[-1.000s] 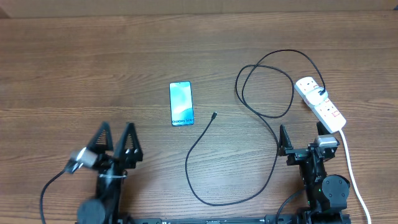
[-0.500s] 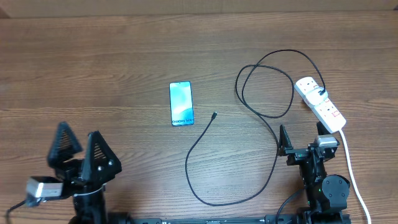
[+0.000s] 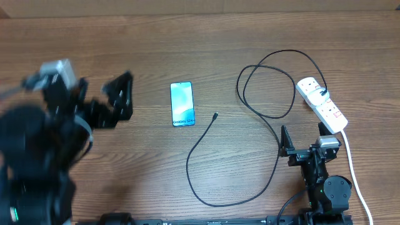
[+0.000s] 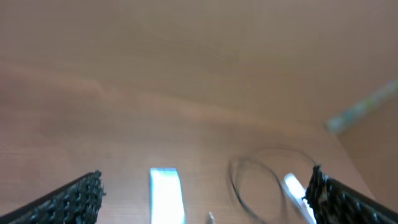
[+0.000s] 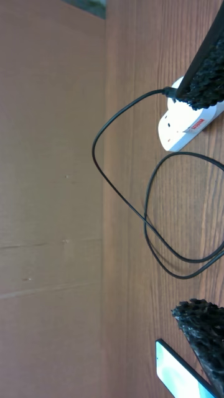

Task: Plug charger to phone and switch on socket
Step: 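Move the left gripper over the blue phone and lower it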

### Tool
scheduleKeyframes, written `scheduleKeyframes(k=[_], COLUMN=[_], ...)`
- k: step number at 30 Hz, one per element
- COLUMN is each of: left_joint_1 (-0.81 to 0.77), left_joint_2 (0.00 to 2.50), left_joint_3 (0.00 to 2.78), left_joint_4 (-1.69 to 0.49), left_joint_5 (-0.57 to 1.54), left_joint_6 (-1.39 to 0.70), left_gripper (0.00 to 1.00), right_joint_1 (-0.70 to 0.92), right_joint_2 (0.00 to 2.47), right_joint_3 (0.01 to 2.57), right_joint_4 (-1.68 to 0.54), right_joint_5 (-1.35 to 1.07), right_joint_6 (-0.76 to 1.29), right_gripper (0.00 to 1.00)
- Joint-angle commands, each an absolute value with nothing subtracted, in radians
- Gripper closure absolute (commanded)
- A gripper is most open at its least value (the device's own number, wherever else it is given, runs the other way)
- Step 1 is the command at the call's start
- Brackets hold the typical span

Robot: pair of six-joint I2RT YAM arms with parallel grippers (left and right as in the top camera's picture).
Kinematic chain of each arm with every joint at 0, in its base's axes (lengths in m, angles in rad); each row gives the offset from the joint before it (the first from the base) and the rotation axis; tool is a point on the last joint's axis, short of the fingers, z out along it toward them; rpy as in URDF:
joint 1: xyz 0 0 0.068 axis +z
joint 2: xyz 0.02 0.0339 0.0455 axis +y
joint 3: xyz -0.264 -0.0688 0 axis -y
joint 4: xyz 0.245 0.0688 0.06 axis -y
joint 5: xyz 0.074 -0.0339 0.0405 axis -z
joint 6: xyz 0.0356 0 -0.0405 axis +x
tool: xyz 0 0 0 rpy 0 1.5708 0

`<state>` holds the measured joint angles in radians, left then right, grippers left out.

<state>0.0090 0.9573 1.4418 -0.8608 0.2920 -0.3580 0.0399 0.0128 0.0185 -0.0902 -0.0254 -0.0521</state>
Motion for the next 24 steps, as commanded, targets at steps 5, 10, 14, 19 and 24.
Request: scheduleKeyframes(k=[5, 10, 14, 19, 24], left_joint_1=[-0.015, -0.182, -0.284, -0.335, -0.336], left_joint_2=[1.248, 1.495, 1.666, 1.804, 1.902], left_joint_3=[1.7, 1.909, 2.066, 2.125, 2.124], left_joint_4=[-1.068, -1.38, -1.536, -1.531, -1.518], left_joint_5=[0.5, 0.14, -0.064, -0.141, -0.101], left_joint_6=[-0.3, -0.364, -0.429, -0.468, -0.469], left_gripper=[0.0, 0.0, 0.0, 0.0, 0.0], right_joint_1=[0.045, 0.045, 0.045, 0.045, 0.045], right_joint_2=[0.003, 0.003, 0.003, 0.003, 0.003], right_joint_3=[0.008, 0.008, 0.008, 0.008, 0.008], right_joint_4=[-0.084, -0.084, -0.084, -0.084, -0.084], right_joint_5=[-0.02, -0.02, -0.02, -0.02, -0.02], right_joint_6=[-0.054, -0.053, -0.054, -0.054, -0.054], right_gripper=[0.0, 0.0, 0.0, 0.0, 0.0])
